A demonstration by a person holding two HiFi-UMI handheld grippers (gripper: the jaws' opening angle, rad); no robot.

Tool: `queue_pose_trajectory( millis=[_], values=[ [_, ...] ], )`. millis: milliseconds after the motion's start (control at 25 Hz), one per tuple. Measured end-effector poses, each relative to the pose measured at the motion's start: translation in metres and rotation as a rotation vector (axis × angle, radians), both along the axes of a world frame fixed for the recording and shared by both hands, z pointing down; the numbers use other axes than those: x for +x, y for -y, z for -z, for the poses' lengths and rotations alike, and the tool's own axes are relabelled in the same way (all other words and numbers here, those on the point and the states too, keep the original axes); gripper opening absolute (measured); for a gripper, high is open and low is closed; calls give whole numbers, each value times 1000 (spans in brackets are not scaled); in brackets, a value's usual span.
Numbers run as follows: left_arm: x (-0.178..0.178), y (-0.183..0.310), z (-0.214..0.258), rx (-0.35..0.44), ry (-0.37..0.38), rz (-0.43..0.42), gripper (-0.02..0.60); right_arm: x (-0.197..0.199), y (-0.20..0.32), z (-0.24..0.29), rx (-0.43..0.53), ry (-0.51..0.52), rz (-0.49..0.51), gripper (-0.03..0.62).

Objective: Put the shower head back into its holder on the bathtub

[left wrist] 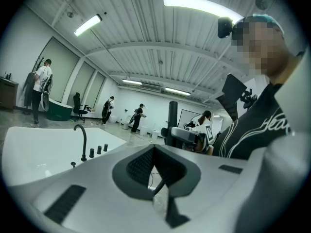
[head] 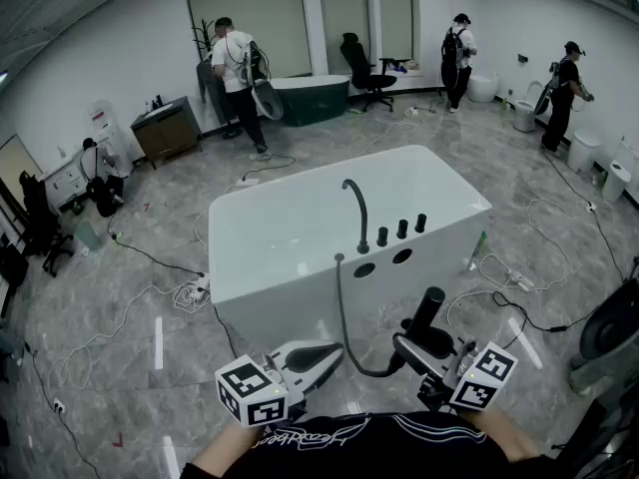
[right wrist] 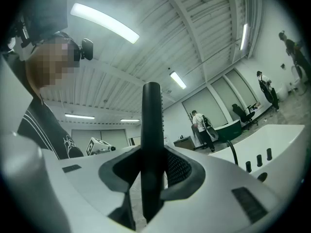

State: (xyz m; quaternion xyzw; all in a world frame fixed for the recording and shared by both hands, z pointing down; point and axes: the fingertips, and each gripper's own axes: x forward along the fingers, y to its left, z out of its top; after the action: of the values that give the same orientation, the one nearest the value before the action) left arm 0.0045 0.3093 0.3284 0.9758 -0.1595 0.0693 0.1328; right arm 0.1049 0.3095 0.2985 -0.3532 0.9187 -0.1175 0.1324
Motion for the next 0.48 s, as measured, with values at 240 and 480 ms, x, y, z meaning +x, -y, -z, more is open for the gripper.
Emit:
queue_pose_trajectory(
  millis=[240, 480],
  values=[
    [7, -2, 0, -1, 7, -9, 5, 3, -1, 1, 1, -2, 2, 132],
    [4, -4, -2, -7, 20, 6, 5, 7, 0, -3, -4, 2, -10, 132]
  ],
)
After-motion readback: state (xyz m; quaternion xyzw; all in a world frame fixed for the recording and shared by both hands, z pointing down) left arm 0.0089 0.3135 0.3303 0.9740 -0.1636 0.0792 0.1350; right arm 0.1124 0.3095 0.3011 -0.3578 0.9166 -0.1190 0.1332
